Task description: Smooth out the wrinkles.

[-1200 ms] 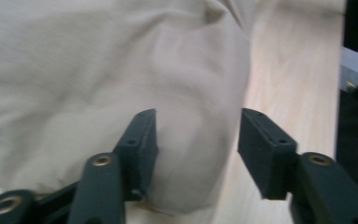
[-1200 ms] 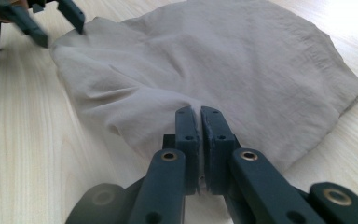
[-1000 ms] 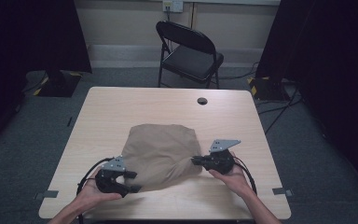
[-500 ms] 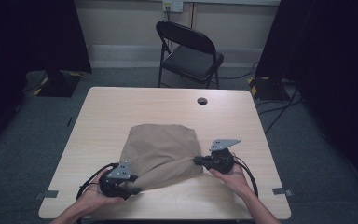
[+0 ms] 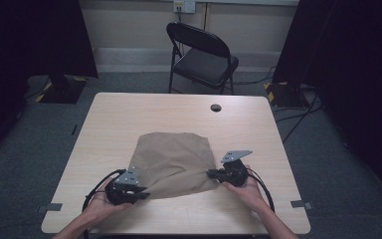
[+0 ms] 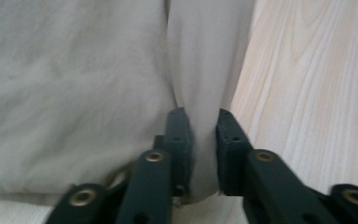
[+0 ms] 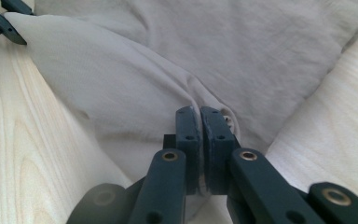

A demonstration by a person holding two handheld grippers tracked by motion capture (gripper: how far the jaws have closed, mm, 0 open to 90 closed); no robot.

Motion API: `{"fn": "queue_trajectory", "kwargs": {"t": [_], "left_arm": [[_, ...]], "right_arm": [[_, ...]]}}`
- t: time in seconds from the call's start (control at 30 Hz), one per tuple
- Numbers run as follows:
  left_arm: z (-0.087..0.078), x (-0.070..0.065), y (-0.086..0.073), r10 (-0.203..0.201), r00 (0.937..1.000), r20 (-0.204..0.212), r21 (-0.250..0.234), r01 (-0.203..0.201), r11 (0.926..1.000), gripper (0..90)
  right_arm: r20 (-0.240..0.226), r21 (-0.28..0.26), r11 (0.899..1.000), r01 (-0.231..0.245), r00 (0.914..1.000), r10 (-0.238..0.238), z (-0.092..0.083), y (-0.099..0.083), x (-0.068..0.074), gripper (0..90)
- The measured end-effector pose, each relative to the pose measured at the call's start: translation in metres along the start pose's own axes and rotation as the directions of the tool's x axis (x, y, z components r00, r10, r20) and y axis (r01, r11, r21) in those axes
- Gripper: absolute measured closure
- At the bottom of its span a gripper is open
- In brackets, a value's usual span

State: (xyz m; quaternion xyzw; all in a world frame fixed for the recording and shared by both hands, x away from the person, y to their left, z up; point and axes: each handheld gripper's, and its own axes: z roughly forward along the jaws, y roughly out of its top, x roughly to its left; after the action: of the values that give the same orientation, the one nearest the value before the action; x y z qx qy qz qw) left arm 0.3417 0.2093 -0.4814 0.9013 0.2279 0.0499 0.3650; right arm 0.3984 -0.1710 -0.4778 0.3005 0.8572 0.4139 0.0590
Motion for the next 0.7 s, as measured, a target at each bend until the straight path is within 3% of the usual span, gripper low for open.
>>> {"fn": "queue_trajectory", "kwargs": {"t": [0.1, 0.2, 0.27, 0.3, 0.33, 0.37, 0.4, 0.7], "left_arm": [[-0.003, 0.002, 0.003, -0.025, 0.9996, 0.016, -0.014, 0.025, 0.9996, 79.7], [-0.012, 0.007, 0.006, -0.048, 0.9986, 0.025, -0.077, 0.049, 0.9958, 80.3], [-0.021, 0.009, 0.009, -0.075, 0.9963, 0.041, -0.141, 0.08, 0.9868, 80.2], [-0.021, 0.009, 0.009, -0.075, 0.9963, 0.041, -0.141, 0.08, 0.9868, 80.2], [-0.026, 0.01, 0.011, -0.089, 0.9948, 0.05, -0.172, 0.096, 0.9804, 80.1], [-0.026, 0.01, 0.011, -0.089, 0.9948, 0.05, -0.172, 0.096, 0.9804, 80.1], [-0.029, 0.011, 0.011, -0.102, 0.9933, 0.056, -0.195, 0.111, 0.9746, 80.0], [-0.037, 0.011, 0.024, -0.079, 0.9961, 0.04, -0.221, 0.086, 0.9716, 79.9]], "right_arm": [[0.005, -0.013, 1.0, 0.001, 1.0, -0.001, -0.004, 0.0, 0.0, 86.7], [-0.002, -0.052, 0.999, 0.0, 1.0, 0.0, -0.014, 0.001, 0.001, 86.7], [-0.002, -0.089, 0.996, 0.01, 1.0, -0.01, -0.023, 0.002, 0.005, 86.7], [-0.002, -0.089, 0.996, 0.01, 1.0, -0.01, -0.023, 0.002, 0.005, 86.7], [0.0, -0.113, 0.993, 0.016, 0.9999, -0.017, -0.03, 0.003, 0.009, 86.7], [0.0, -0.126, 0.992, 0.02, 0.9998, -0.02, -0.033, 0.003, 0.01, 86.7], [0.001, -0.134, 0.991, 0.023, 0.9997, -0.023, -0.036, 0.004, 0.012, 86.7], [0.021, -0.181, 0.983, 0.033, 0.9993, -0.029, -0.051, 0.009, 0.015, 86.8]]}}
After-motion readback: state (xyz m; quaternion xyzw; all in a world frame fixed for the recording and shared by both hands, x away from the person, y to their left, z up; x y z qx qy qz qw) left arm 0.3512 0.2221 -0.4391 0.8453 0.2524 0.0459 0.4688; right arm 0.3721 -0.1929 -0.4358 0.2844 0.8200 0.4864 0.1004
